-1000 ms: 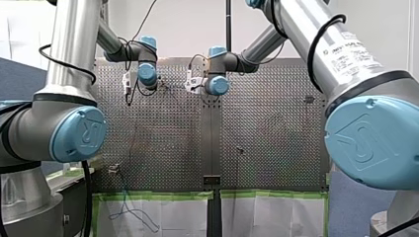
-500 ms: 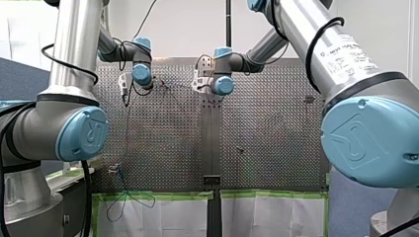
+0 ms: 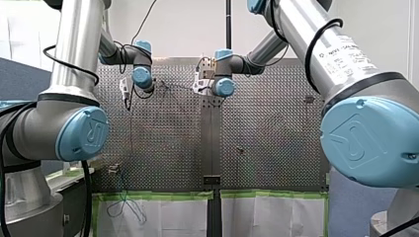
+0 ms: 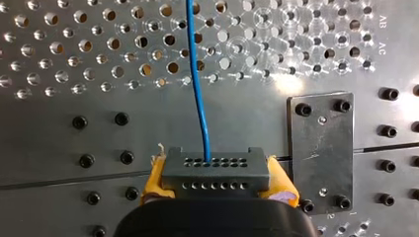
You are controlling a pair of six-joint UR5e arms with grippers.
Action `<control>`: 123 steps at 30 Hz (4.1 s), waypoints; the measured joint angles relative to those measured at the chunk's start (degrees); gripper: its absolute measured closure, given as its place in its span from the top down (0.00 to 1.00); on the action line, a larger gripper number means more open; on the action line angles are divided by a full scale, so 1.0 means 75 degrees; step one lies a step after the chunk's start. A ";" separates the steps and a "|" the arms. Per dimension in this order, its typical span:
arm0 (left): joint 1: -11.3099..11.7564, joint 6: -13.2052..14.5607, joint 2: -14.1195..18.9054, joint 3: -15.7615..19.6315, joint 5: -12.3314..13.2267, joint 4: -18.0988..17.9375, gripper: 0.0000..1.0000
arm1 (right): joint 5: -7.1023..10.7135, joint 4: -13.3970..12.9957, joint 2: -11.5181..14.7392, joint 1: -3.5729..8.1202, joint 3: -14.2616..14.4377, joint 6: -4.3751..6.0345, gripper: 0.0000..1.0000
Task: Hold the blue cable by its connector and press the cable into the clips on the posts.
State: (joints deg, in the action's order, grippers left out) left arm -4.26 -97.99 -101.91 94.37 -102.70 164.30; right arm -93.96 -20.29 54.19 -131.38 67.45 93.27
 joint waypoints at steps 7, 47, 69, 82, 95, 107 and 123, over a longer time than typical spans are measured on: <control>-0.0050 0.0146 0.0001 0.0000 -0.0220 0.0167 1.00 | 0.0001 0.0029 -0.0011 0.0004 0.0000 0.0000 0.00; -0.0575 -0.0794 0.1162 0.0667 -0.0271 0.2270 1.00 | 0.0011 0.0126 -0.0042 0.0027 0.0001 0.0000 0.00; -0.1054 -0.0750 0.1606 0.0750 -0.0156 0.2268 1.00 | 0.0011 0.0149 -0.0055 0.0016 0.0002 0.0000 0.00; -0.1170 -0.0583 0.1607 0.0750 -0.0259 0.2204 1.00 | 0.0011 0.0158 -0.0070 0.0007 0.0002 0.0000 0.00; -0.1243 -0.0386 0.1607 0.0750 -0.0250 0.2163 1.00 | 0.0011 0.0212 -0.0084 0.0012 0.0002 -0.0005 0.00; -0.1428 0.0539 0.1608 0.0750 -0.0005 0.1803 1.00 | -0.0001 0.0242 -0.0102 0.0027 0.0001 -0.0038 0.00; -0.1955 0.1014 0.1277 0.0486 -0.0710 0.1519 1.00 | -0.0010 0.0226 -0.0108 0.0034 0.0002 -0.0060 0.00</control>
State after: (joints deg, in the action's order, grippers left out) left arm -18.92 -90.38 -92.33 98.02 -108.03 175.69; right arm -94.04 -18.60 53.38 -131.13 67.46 92.82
